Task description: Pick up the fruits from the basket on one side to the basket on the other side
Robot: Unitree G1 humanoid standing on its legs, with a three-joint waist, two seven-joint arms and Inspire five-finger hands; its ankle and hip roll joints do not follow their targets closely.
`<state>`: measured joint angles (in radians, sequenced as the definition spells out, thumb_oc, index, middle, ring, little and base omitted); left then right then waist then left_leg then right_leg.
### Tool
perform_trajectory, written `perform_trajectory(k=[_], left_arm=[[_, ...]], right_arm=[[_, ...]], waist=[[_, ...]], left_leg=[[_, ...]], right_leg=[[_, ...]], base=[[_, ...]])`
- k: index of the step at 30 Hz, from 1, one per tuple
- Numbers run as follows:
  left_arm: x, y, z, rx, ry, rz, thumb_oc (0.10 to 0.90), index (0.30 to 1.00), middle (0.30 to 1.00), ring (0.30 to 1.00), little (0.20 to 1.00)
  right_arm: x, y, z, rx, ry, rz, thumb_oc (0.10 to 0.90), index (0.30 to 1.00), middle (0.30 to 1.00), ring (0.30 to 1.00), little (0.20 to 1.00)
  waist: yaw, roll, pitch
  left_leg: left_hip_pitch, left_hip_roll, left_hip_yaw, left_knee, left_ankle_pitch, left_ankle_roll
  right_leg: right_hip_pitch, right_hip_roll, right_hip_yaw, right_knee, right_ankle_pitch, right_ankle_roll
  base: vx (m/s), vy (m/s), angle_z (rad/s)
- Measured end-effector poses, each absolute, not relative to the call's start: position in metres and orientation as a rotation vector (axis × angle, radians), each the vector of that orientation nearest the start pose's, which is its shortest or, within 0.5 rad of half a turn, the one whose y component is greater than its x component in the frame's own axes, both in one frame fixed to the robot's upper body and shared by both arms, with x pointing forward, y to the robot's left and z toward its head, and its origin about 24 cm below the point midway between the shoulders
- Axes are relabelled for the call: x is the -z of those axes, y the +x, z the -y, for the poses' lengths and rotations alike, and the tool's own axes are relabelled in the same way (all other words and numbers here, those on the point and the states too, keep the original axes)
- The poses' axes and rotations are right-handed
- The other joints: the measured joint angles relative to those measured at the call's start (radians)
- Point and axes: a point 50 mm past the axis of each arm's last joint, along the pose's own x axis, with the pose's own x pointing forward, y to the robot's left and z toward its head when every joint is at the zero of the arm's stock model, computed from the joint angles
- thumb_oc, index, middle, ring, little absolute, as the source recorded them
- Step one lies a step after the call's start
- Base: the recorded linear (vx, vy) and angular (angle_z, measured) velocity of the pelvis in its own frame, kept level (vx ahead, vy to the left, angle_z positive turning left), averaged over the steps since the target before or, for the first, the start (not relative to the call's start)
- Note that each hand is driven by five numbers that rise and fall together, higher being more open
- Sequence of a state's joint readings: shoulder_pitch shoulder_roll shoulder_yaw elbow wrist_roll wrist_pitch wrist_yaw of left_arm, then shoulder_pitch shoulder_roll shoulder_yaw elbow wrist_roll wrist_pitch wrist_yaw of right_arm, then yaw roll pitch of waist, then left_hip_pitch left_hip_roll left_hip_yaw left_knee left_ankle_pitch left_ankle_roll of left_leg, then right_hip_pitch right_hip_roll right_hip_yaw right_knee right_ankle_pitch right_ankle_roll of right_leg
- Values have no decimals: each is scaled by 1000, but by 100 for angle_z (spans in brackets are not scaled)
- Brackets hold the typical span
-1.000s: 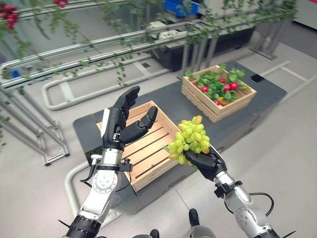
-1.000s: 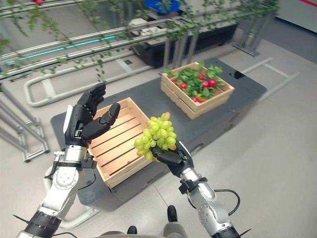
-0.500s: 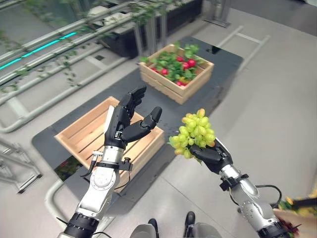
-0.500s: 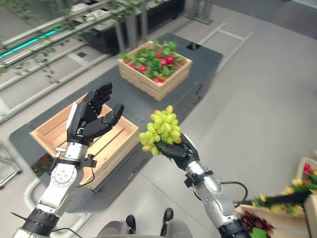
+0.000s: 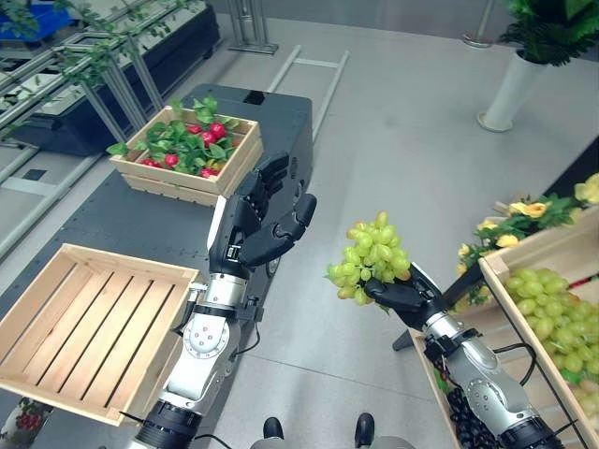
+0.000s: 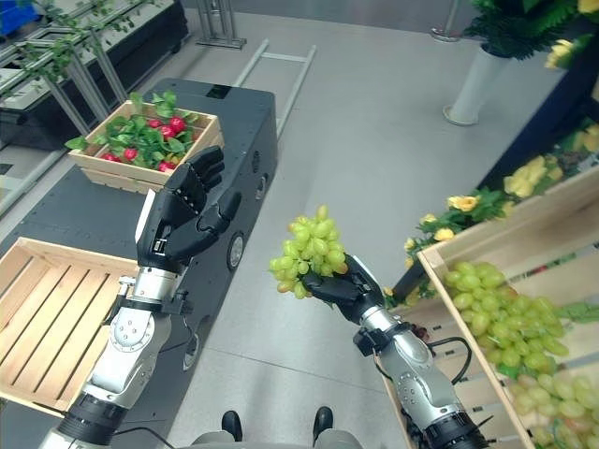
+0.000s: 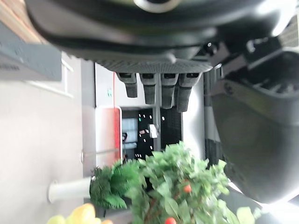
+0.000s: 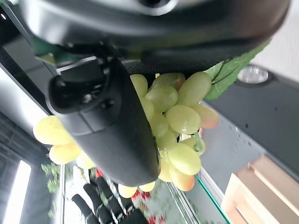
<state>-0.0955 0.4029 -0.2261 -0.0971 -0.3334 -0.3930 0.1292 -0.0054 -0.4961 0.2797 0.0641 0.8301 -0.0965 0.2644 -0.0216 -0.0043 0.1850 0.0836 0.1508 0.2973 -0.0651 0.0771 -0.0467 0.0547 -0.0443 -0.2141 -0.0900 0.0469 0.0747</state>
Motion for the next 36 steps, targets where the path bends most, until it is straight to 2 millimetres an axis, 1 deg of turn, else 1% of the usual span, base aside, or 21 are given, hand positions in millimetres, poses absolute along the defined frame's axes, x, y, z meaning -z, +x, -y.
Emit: perform_trajectory(k=[2, 4, 5, 6, 7, 8, 9, 10, 11, 12, 13, 14, 17, 20, 24, 28, 31, 33, 34, 35, 36], left_arm=[[-118, 255, -163, 153, -39, 489, 800, 900, 900, 900, 900], [-118, 255, -165, 128, -48, 487, 800, 900, 900, 900, 900], [-117, 255, -166, 105, -55, 484, 800, 900, 900, 900, 900], [-117, 254, -167, 94, -55, 483, 800, 900, 900, 900, 900], [-117, 254, -167, 92, -56, 487, 800, 900, 900, 900, 900], [-119, 253, -166, 99, -57, 502, 800, 900, 900, 900, 900], [-121, 253, -166, 101, -62, 511, 800, 900, 900, 900, 900], [-123, 250, -167, 104, -63, 533, 800, 900, 900, 900, 900], [-124, 249, -168, 102, -59, 538, 800, 900, 900, 900, 900], [-124, 249, -171, 98, -52, 541, 800, 900, 900, 900, 900], [-125, 249, -172, 98, -53, 542, 800, 900, 900, 900, 900], [-125, 249, -172, 103, -53, 541, 800, 900, 900, 900, 900], [-125, 250, -169, 126, -52, 541, 800, 900, 900, 900, 900], [-126, 250, -167, 150, -53, 547, 800, 900, 900, 900, 900], [-127, 251, -166, 183, -70, 545, 800, 900, 900, 900, 900], [-127, 250, -165, 218, -62, 545, 800, 900, 900, 900, 900], [-127, 250, -165, 220, -56, 546, 800, 900, 900, 900, 900], [-126, 252, -167, 213, -46, 538, 800, 900, 900, 900, 900], [-125, 254, -169, 210, -37, 530, 800, 900, 900, 900, 900], [-124, 254, -169, 208, -32, 524, 800, 900, 900, 900, 900], [-124, 254, -170, 204, -32, 524, 800, 900, 900, 900, 900]], right_arm=[[-36, 242, 177, -432, 350, -83, 400, 300, 300, 300, 300], [-36, 242, 174, -456, 357, -83, 400, 300, 300, 300, 300], [-36, 241, 171, -471, 366, -81, 400, 300, 300, 300, 300], [-37, 240, 169, -487, 369, -82, 400, 300, 300, 300, 300], [-38, 240, 168, -494, 369, -79, 400, 300, 300, 300, 300], [-41, 241, 168, -504, 365, -71, 400, 300, 300, 300, 300], [-43, 241, 169, -507, 359, -68, 400, 300, 300, 300, 300], [-43, 240, 168, -514, 356, -70, 400, 300, 300, 300, 300], [-41, 239, 165, -519, 368, -76, 400, 300, 300, 300, 300], [-38, 236, 159, -529, 388, -89, 400, 300, 300, 300, 300], [-36, 235, 156, -535, 403, -96, 400, 300, 300, 300, 300], [-35, 234, 154, -542, 404, -101, 400, 300, 300, 300, 300], [-34, 234, 152, -548, 407, -106, 400, 300, 300, 300, 300], [-36, 235, 151, -566, 422, -96, 400, 300, 300, 300, 300], [-39, 236, 147, -564, 521, -76, 400, 300, 300, 300, 300], [-42, 235, 138, -576, 589, -56, 400, 300, 300, 300, 300], [-44, 235, 136, -612, 611, -45, 400, 300, 300, 300, 300], [-46, 236, 136, -647, 627, -36, 400, 300, 300, 300, 300], [-50, 239, 138, -664, 607, -32, 400, 300, 300, 300, 300], [-51, 240, 139, -671, 598, -28, 400, 300, 300, 300, 300], [-53, 242, 141, -683, 589, -24, 400, 300, 300, 300, 300]], waist=[[8, 1, -1], [24, -15, 6], [52, -34, 14], [50, -50, 17], [48, -49, 16], [40, -35, 8], [38, -25, 3], [48, 5, -16], [64, -5, -19], [64, -32, -23], [47, -53, -25], [40, -60, -25], [35, -56, -24], [37, -33, -24], [36, -31, -25], [34, -31, -25], [42, -38, -28], [39, -48, -28], [39, -54, -28], [32, -70, -27], [27, -75, -28]], left_leg=[[-6, 7, -63, 25, -11, -22], [-21, -13, -206, 90, -10, -22], [-36, -41, -293, 162, -13, -21], [-55, -70, -355, 192, -39, -7], [-45, -86, -390, 163, -50, 1], [-29, -112, -430, 86, -56, 9], [-28, -120, -449, 68, -68, 27], [-28, -125, -501, 61, -102, 23], [-27, -126, -485, 57, -107, 18], [-20, -143, -482, 53, -106, 34], [-13, -153, -471, 51, -101, 38], [-13, -158, -455, 48, -93, 39], [-5, -172, -451, 47, -92, 43], [28, -171, -429, 16, -93, 52], [51, -179, -400, -8, -91, 59], [57, -190, -333, -16, -91, 74], [59, -207, -251, -19, -97, 84], [52, -221, -208, -8, -104, 95], [37, -229, -192, 10, -119, 103], [34, -247, -179, 32, -130, 112], [3, -261, -160, 70, -148, 140]], right_leg=[[-21, 10, 65, 3, -3, -11], [-50, -1, 185, 26, -5, -15], [-53, -21, 256, 44, -3, -16], [-46, -45, 296, 37, 1, -17], [-47, -48, 316, 40, 3, -12], [-51, -49, 334, 37, 10, 3], [-60, -37, 343, 38, 10, 10], [-84, -15, 350, 42, 20, 26], [-92, -14, 345, 48, 22, 29], [-100, -31, 335, 49, 31, 39], [-104, -40, 336, 48, 37, 44], [-106, -48, 334, 44, 42, 50], [-90, -64, 332, 10, 60, 73], [-75, -66, 313, 3, 67, 72], [-85, -66, 318, 15, 70, 74], [-134, -72, 317, 50, 76, 74], [-172, -73, 303, 39, 120, 66], [-202, -77, 272, 43, 151, 53], [-224, -74, 234, 55, 166, 37], [-228, -82, 232, 43, 161, 44], [-231, -94, 224, 22, 135, 52]], base=[[-23, -84, -51], [22, -15, -91], [53, 31, -114], [65, 48, -105], [54, 80, -81], [63, 105, -72], [76, 207, -120], [55, 158, -122], [41, 299, -136], [10, 278, -83], [16, 401, -54], [8, 251, -24], [19, 358, -13], [-4, 353, -12], [-54, 336, -26], [-60, 235, -51], [-128, 92, -84], [-189, 45, -92], [-171, 21, -98], [-165, -4, -82], [-128, -66, -102]])
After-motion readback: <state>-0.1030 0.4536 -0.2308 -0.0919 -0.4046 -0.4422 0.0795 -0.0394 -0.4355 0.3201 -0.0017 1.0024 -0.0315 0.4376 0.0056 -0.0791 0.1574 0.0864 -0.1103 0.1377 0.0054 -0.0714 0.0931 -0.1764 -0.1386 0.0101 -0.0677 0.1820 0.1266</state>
